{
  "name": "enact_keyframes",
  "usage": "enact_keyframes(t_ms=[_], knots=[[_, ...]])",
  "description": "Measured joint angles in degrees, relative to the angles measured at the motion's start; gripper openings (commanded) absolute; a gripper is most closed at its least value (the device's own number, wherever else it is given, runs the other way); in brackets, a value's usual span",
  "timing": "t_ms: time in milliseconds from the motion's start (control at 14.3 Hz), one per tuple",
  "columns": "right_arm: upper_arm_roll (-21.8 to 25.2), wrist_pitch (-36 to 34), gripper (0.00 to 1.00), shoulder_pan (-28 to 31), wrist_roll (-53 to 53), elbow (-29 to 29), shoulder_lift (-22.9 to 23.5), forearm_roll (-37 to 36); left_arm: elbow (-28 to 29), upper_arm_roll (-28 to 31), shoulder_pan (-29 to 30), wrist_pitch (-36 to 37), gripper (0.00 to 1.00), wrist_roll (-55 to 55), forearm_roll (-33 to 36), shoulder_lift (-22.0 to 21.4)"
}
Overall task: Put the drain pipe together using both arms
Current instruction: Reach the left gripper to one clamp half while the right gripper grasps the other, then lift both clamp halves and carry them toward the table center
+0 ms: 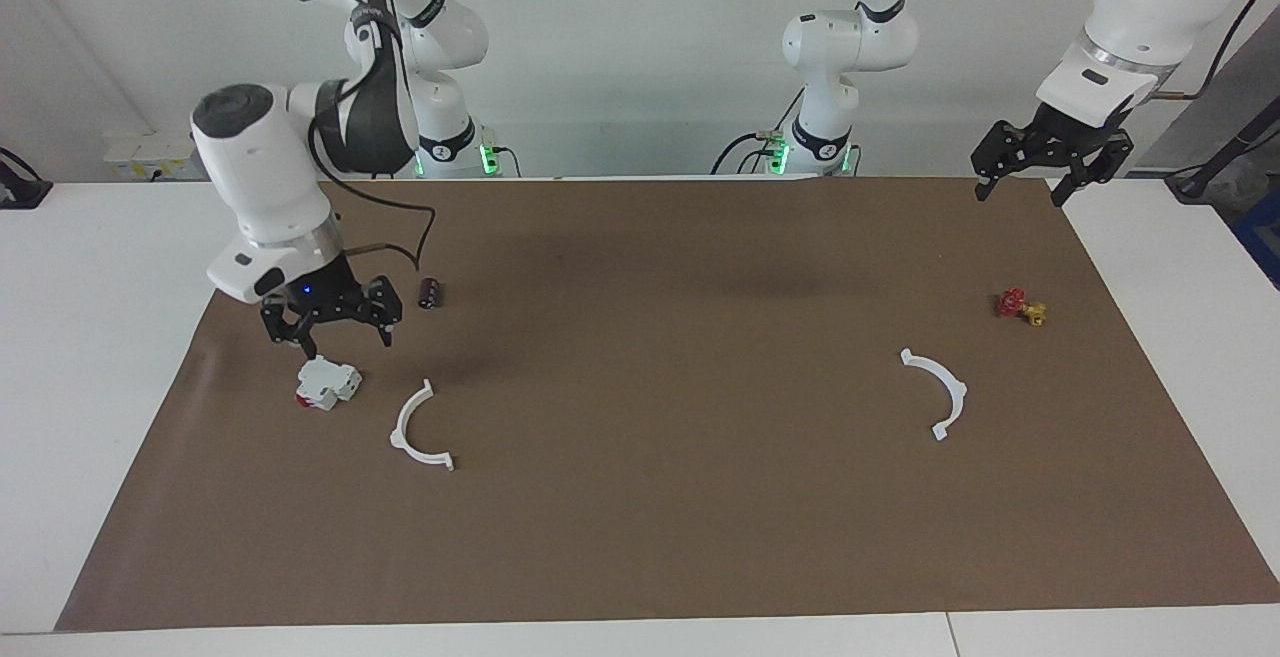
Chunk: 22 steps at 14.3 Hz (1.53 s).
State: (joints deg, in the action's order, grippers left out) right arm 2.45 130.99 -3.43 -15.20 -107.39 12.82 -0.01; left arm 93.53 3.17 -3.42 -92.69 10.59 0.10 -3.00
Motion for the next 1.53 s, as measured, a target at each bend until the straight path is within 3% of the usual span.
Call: enact_keyframes(t_ms=[279,488,558,767,1326,1465,1535], knots=[[-1.26,8.07,1.00,0.03,-10.10,0.31,8.69,5.34,5.43,0.04,0.15,-9.01,1.00,-0.22,0.00,0.21],[-1.20,11.87,1.00,0.12,-13.28,1.12,12.21,7.26,8.10,0.11,1.57,-14.28,1.00,-0.34,0.00,2.60],[-1.17,12.05,0.97,0.17,-13.99,1.35,12.69,7.28,8.37,0.18,1.91,-16.08,1.00,-0.34,0.00,4.20],[-1.10,12.04,0.72,0.32,-16.43,1.42,13.09,7.29,8.61,0.17,3.06,-21.70,0.98,-0.34,0.00,9.92],[-1.03,12.04,0.69,0.69,-19.09,1.03,13.92,7.28,8.77,0.15,3.50,-29.66,0.92,-0.37,-0.02,19.71],[-0.93,12.04,0.62,0.86,-19.12,0.81,13.94,7.26,8.77,0.14,3.68,-30.86,0.91,-0.37,-0.03,21.49],[-0.87,12.04,0.52,0.99,-19.12,0.70,13.94,7.26,8.78,0.14,3.72,-31.69,0.90,-0.37,-0.04,22.36]])
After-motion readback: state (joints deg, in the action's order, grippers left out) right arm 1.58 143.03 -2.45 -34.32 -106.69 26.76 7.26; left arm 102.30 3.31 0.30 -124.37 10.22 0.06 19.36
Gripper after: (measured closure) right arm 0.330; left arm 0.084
